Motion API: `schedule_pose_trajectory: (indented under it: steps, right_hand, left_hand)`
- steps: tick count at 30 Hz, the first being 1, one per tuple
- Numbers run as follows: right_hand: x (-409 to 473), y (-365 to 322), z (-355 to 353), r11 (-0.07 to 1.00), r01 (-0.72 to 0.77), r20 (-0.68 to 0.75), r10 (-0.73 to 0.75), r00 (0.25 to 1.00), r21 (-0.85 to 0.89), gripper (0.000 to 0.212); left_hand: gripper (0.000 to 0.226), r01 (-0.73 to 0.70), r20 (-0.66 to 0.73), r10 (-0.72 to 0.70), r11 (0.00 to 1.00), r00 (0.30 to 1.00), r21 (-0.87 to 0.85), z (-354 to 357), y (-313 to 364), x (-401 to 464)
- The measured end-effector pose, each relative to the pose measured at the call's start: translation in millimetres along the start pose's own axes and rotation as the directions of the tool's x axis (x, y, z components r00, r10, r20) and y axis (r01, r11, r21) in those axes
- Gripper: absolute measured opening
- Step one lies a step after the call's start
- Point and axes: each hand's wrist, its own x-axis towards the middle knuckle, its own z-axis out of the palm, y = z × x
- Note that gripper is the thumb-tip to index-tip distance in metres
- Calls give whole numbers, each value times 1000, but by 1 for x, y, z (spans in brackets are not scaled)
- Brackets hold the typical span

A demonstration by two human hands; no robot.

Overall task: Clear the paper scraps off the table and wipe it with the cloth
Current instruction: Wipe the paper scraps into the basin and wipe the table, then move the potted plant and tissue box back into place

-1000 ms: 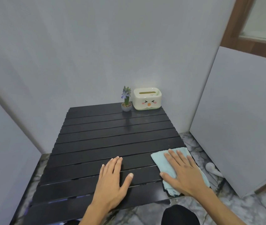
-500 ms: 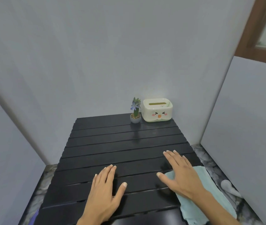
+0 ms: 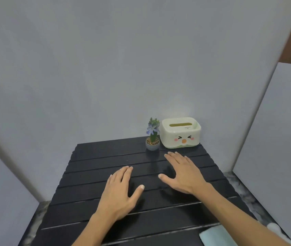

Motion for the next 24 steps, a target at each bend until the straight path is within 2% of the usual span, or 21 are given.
schedule_pose_trajectory:
  steps: [8,19,24]
  right_hand:
    - [33,11,27,1000,9,37,-8,999,-29,87]
    - [36,18,41,999,29,-11,-29,1000,22,87]
    - [37,19,42,999,32,-18,-31,999,27,88]
  left_hand:
    - [84,-17,0,17,1000,1000,16,18,-1,82]
    - [95,14,2,-14,990,1000,-142,30,16,166]
    - [90,44,5,-44,974,999,-224,43,21,181]
